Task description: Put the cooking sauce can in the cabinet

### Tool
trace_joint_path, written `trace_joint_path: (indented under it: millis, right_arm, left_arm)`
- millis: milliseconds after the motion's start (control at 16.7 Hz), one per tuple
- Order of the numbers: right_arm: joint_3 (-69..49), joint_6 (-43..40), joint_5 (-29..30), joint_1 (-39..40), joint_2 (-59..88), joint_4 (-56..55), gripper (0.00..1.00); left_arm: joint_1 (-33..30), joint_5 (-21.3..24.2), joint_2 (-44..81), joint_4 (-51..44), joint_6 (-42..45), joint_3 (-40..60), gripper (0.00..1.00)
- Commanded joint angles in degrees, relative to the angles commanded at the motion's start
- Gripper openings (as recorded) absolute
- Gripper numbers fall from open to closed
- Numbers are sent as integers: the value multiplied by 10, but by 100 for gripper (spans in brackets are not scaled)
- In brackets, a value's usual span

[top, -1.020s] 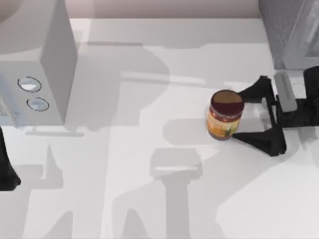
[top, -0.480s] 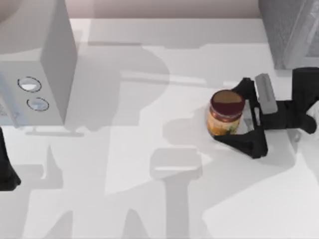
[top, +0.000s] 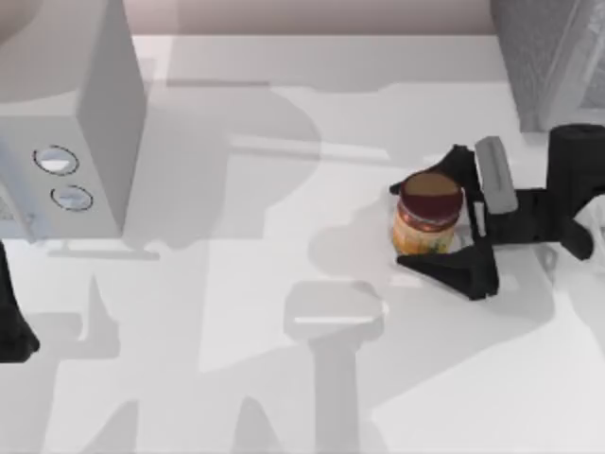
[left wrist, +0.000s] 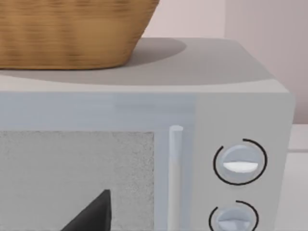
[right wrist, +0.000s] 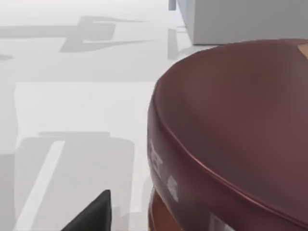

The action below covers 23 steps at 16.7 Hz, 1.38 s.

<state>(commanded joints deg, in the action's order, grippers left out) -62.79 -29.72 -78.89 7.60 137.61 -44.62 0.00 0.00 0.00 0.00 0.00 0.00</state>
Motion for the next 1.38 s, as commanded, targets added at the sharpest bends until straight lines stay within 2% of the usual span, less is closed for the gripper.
trace_joint_path:
  millis: [780,1380]
  right_arm:
    - [0,0,0,0,0,0,2]
    - [0,1,0,-2,-1,2,0]
  left_arm:
    - [0,0,0,0,0,0,100]
    - [0,0,0,0,0,0,100]
